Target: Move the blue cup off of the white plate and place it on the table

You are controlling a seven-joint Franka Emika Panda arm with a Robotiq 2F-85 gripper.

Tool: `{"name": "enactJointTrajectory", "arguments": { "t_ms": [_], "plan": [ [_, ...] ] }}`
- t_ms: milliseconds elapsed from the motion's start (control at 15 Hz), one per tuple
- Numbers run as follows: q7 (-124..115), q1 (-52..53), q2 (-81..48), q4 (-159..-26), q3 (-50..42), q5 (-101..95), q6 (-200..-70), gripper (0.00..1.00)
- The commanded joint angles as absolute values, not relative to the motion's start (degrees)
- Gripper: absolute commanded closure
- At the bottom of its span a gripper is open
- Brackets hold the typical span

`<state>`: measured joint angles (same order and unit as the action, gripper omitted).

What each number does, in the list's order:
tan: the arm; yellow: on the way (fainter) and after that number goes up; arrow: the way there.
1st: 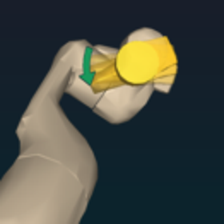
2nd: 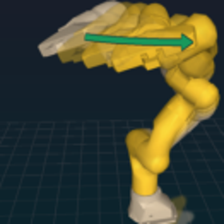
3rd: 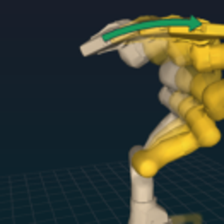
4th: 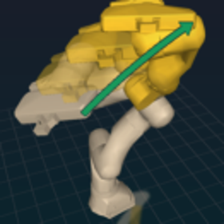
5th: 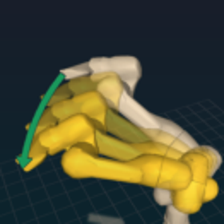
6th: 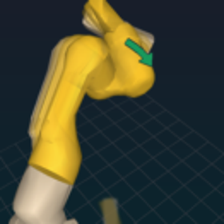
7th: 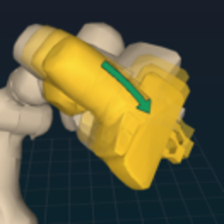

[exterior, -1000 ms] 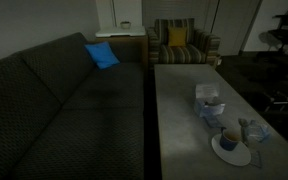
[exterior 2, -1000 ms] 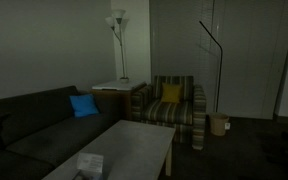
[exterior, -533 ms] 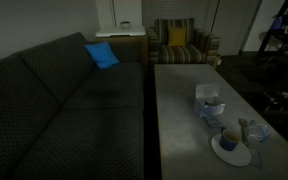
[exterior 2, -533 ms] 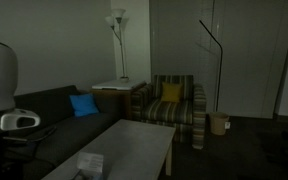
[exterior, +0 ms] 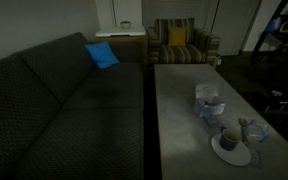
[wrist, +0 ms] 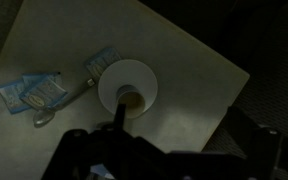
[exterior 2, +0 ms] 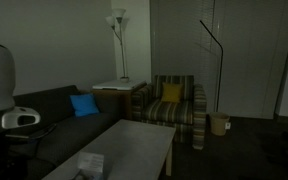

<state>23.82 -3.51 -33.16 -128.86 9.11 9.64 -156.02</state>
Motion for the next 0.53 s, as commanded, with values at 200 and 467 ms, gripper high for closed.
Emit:
{"name": "enactJointTrajectory", "arguments": {
  "t_ms": [200,467],
  "plan": [
    [26.7,-8.7,-50.9,-113.9,14.6,5.9,-164.8,0.0],
    [27.0,-10.3,-61.6,-102.0,16.9,1.5,-164.4,0.0]
  ]
}}
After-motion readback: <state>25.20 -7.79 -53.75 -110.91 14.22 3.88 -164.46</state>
